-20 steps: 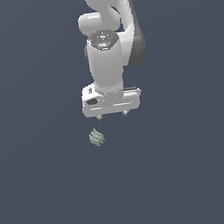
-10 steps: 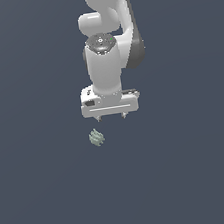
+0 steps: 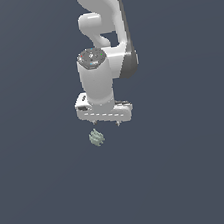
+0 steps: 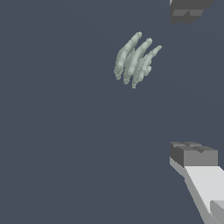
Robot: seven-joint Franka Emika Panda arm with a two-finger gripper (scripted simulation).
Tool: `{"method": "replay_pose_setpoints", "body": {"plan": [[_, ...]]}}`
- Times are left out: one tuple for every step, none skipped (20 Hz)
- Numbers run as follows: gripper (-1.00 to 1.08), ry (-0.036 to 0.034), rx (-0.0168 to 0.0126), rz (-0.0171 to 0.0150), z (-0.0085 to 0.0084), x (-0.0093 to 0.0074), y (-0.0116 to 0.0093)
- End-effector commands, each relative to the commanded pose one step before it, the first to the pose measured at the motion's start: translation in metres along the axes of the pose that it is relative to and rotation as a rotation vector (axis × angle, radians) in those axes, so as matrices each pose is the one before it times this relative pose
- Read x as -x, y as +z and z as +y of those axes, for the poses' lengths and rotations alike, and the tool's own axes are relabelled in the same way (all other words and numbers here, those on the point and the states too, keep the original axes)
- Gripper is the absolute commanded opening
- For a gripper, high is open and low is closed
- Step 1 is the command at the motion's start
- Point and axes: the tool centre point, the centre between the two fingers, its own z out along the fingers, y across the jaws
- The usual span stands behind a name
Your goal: Pick up the object and move it to a goal position.
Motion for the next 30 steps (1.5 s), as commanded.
{"method": "replay_pose_setpoints", "body": {"plan": [[1.00, 0.08247, -0.00169, -0.00249, 0.00934, -0.00223, 0.01106], [1.00, 0.03688, -0.00046, -0.00086, 0.00411, -0.00129, 0.00487], [1.00, 0.03740, -0.00026, -0.00078, 0.00419, -0.00141, 0.00492], [1.00, 0.03715, -0.00005, -0.00067, 0.00416, -0.00150, 0.00487], [1.00, 0.03549, 0.00013, -0.00054, 0.00399, -0.00154, 0.00464], [1.00, 0.03356, 0.00028, -0.00041, 0.00377, -0.00155, 0.00438], [1.00, 0.03165, 0.00040, -0.00029, 0.00355, -0.00155, 0.00412], [1.00, 0.02972, 0.00050, -0.00017, 0.00333, -0.00153, 0.00385], [1.00, 0.02780, 0.00056, -0.00008, 0.00311, -0.00150, 0.00360], [1.00, 0.02588, 0.00061, 0.00001, 0.00289, -0.00145, 0.00334], [1.00, 0.02395, 0.00063, 0.00008, 0.00267, -0.00140, 0.00309], [1.00, 0.02203, 0.00064, 0.00013, 0.00245, -0.00133, 0.00283], [1.00, 0.02010, 0.00063, 0.00017, 0.00222, -0.00125, 0.00258], [1.00, 0.01819, 0.00060, 0.00020, 0.00201, -0.00116, 0.00233], [1.00, 0.01627, 0.00057, 0.00022, 0.00180, -0.00107, 0.00208], [1.00, 0.01436, 0.00052, 0.00022, 0.00158, -0.00096, 0.00183], [1.00, 0.01244, 0.00047, 0.00021, 0.00137, -0.00085, 0.00159], [1.00, 0.01053, 0.00041, 0.00020, 0.00116, -0.00073, 0.00134], [1.00, 0.00859, 0.00034, 0.00017, 0.00093, -0.00060, 0.00110], [1.00, 0.00669, 0.00027, 0.00014, 0.00073, -0.00047, 0.00085], [1.00, 0.00478, 0.00019, 0.00011, 0.00052, -0.00034, 0.00061], [1.00, 0.00284, 0.00012, 0.00006, 0.00030, -0.00020, 0.00036], [1.00, 0.00098, 0.00004, 0.00002, 0.00011, -0.00008, 0.00012], [1.00, -0.00562, 0.00021, -0.00053, -0.00027, 0.00040, -0.00048], [1.00, 0.00000, 0.00000, 0.00000, -0.00002, 0.00002, 0.00039], [1.00, 0.00000, 0.00000, 0.00000, -0.00005, 0.00006, 0.00115], [1.00, 0.00000, 0.00000, 0.00000, -0.00008, 0.00010, 0.00192], [1.00, 0.00069, -0.00002, 0.00005, 0.00025, -0.00008, 0.00264], [1.00, 0.00000, 0.00000, 0.00000, -0.00013, 0.00020, 0.00343], [1.00, 0.00097, -0.00002, 0.00007, 0.00036, -0.00008, 0.00412]]}}
